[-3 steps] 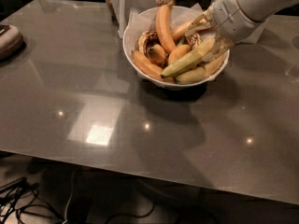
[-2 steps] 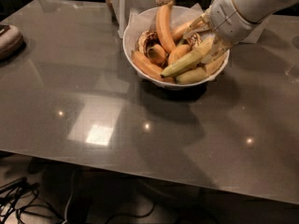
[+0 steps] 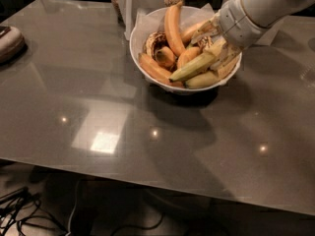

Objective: Pick banana from white bowl

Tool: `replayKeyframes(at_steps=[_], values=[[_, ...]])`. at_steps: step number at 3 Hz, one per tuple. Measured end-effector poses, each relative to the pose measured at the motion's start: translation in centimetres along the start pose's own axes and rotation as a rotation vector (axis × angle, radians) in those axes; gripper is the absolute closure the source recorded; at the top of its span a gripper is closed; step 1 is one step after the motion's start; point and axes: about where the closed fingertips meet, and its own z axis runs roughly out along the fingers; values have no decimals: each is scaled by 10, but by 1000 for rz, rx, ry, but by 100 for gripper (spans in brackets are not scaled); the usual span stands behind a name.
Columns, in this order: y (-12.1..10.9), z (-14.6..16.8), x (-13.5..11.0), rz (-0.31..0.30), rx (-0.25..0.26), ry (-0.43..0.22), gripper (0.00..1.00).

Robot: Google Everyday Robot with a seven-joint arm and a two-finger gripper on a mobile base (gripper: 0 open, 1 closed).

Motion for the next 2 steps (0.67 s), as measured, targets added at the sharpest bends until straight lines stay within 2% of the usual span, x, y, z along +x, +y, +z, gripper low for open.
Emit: replayKeyframes(at_steps=[2], values=[[-4,9,0,46,54,-18,45]])
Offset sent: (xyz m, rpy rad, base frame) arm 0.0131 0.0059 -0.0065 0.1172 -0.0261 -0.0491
